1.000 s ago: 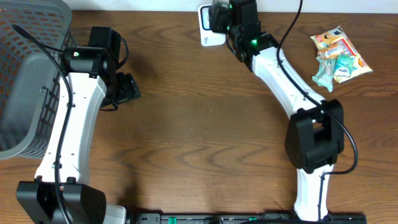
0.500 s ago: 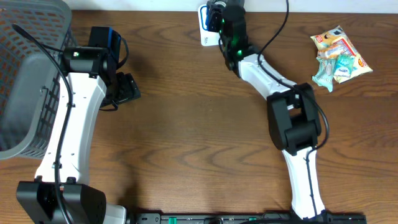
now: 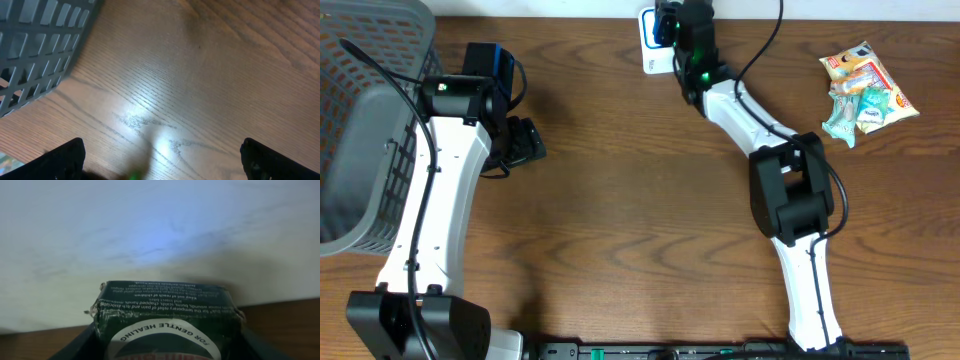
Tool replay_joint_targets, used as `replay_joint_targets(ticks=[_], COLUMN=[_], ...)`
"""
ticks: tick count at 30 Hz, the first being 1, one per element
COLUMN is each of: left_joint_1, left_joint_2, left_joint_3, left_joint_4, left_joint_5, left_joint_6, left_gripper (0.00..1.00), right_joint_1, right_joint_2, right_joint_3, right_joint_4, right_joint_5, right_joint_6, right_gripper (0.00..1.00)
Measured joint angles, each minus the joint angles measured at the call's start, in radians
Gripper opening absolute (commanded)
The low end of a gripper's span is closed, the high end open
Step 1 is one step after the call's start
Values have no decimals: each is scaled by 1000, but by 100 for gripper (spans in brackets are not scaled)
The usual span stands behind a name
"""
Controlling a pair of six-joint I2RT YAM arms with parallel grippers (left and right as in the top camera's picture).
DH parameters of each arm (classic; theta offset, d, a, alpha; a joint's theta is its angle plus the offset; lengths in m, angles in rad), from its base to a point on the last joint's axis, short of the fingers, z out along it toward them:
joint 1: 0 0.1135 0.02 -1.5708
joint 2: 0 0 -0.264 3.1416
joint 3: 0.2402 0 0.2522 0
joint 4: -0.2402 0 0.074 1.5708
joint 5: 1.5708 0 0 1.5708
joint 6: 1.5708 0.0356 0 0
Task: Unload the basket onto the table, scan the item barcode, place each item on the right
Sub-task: 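Place the Zam-Buk tin onto the pile at top-right and release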
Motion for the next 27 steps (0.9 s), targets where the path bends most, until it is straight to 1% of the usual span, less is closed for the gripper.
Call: replay_joint_targets(ticks=[3, 7, 10, 13, 17, 21, 24, 25, 26, 27], left_joint_1=[0, 0, 0, 0, 0, 0, 0, 0, 0, 0], left_joint_2=[0, 0, 0, 0, 0, 0, 0, 0, 0, 0], left_joint_3=[0, 0, 0, 0, 0, 0, 0, 0, 0, 0], left_joint_4=[0, 0, 0, 0, 0, 0, 0, 0, 0, 0], left_joint_5=[0, 0, 0, 0, 0, 0, 0, 0, 0, 0], left_joint_6=[0, 0, 0, 0, 0, 0, 0, 0, 0, 0], left_gripper=[97, 98, 98, 98, 98, 98, 98, 97, 97, 98], right_joint_1=[-32, -117, -206, -312, -437, -546, -602, -620, -642, -648], right_joint_2=[-35, -125, -208, -280, -308, -294, -291, -291, -291, -291], right_joint_3=[3, 4, 7, 18, 29, 26, 19, 15, 9, 7], right_joint_4=[-116, -343, -527, -697, -867, -979, -1002, -1006, -1009, -1010], right_joint_5=[-2, -2, 0, 5, 10, 8, 8, 8, 4, 5], right_joint_6=[0, 0, -1, -1, -2, -4, -4, -4, -10, -10], right_gripper=[50, 51, 52, 57, 54, 59, 62, 64, 72, 75])
